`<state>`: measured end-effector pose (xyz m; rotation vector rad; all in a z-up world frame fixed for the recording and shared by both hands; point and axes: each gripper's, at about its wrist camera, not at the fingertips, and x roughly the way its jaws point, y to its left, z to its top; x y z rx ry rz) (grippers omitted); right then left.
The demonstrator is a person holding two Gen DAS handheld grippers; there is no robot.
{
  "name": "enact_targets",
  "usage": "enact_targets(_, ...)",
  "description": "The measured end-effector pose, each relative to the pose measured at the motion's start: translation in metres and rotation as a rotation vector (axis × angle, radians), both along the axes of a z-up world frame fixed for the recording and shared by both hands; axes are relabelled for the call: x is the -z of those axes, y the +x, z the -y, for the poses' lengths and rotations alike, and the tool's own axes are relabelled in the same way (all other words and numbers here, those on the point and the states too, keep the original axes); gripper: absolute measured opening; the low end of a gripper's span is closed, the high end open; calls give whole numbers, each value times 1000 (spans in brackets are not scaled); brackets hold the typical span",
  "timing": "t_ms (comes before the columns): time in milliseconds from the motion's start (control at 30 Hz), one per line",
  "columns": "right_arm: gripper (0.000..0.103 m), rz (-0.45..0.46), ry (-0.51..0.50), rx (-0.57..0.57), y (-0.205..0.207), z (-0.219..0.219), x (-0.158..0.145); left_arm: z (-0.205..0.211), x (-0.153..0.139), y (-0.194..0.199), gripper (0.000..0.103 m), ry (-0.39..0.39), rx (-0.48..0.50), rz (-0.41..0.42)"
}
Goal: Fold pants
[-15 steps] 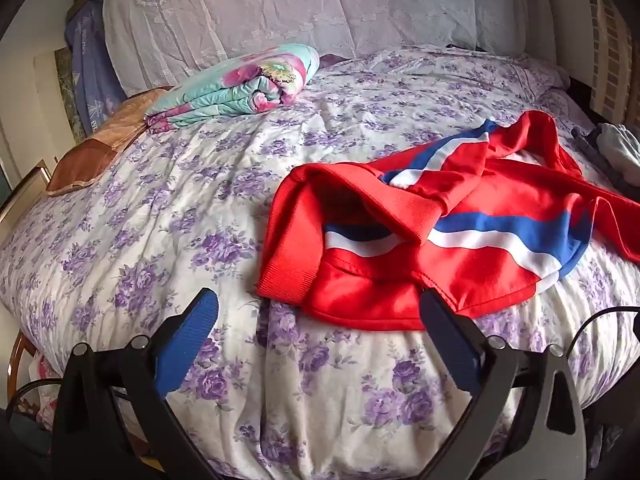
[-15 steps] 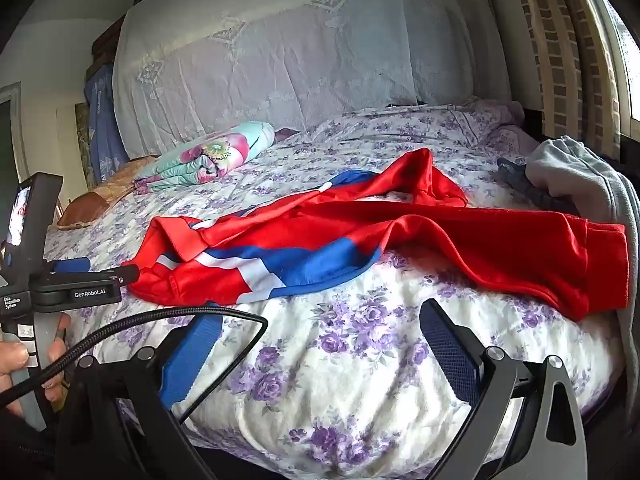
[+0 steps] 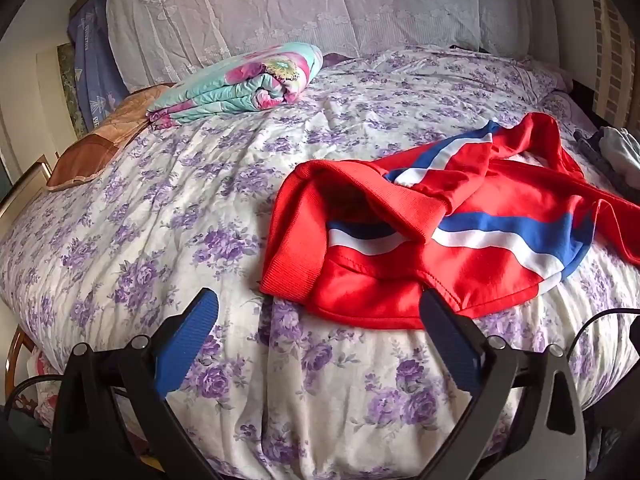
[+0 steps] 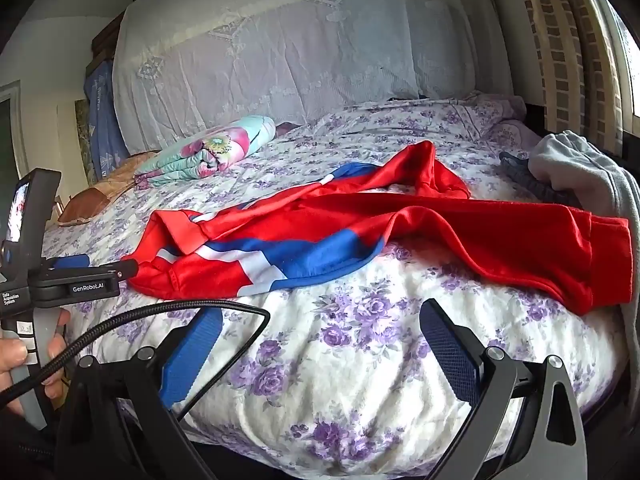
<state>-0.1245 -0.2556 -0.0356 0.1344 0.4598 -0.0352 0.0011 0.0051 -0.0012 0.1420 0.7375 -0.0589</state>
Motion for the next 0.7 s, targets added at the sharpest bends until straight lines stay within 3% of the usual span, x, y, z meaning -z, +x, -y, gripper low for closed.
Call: enact_targets(700,100,-5,2,-1,-1,2,2,-2,3,-2,98,-2,-1,-4)
